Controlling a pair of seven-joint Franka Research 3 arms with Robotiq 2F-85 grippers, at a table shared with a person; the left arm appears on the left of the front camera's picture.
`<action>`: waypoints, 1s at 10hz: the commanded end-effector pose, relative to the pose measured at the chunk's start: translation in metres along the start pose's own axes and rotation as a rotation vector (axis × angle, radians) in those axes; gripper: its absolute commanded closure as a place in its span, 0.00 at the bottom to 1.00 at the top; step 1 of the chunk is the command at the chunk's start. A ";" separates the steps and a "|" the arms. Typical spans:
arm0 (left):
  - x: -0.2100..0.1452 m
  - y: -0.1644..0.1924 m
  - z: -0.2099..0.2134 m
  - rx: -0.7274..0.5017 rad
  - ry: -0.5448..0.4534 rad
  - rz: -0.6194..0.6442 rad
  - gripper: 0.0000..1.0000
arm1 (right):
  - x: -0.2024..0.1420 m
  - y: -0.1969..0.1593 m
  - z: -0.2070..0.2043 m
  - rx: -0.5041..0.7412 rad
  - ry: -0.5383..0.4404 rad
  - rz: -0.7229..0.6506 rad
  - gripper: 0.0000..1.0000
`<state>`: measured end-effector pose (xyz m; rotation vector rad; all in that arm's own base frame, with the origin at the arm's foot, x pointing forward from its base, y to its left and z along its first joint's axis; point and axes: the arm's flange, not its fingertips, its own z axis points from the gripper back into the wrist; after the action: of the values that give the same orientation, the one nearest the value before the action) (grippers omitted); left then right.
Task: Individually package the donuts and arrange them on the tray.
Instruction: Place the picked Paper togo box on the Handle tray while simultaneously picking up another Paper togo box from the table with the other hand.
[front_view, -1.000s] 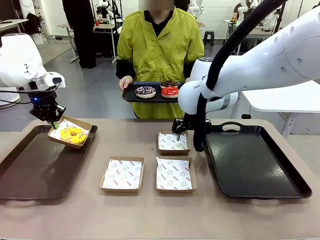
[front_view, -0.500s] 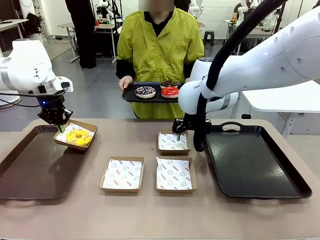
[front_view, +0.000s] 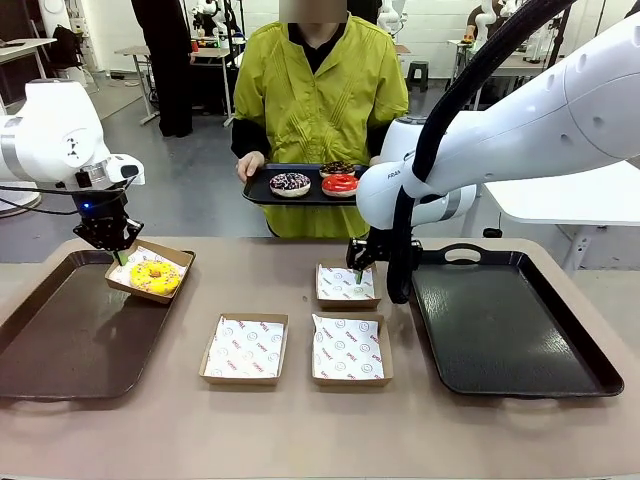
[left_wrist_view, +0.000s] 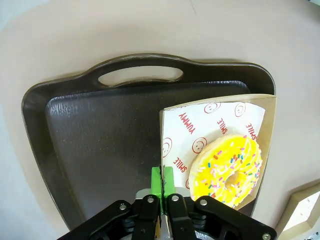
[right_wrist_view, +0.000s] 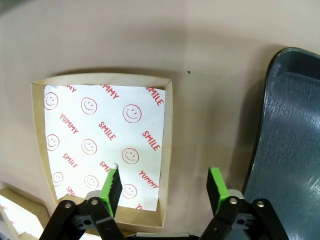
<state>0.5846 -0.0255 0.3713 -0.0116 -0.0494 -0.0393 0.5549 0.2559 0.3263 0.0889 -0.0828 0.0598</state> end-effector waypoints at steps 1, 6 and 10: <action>0.003 -0.001 0.004 0.032 0.009 0.022 0.71 | 0.004 0.004 -0.003 -0.027 -0.002 -0.001 0.68; 0.000 0.002 0.006 0.023 0.007 0.027 0.00 | 0.003 0.009 -0.003 -0.033 -0.006 -0.012 1.00; 0.000 0.003 0.007 -0.005 0.014 0.027 0.00 | 0.004 0.008 -0.004 -0.026 0.003 -0.053 1.00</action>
<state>0.5840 -0.0231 0.3728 -0.0127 -0.0464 -0.0303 0.5533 0.2595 0.3256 0.0895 -0.0805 0.0446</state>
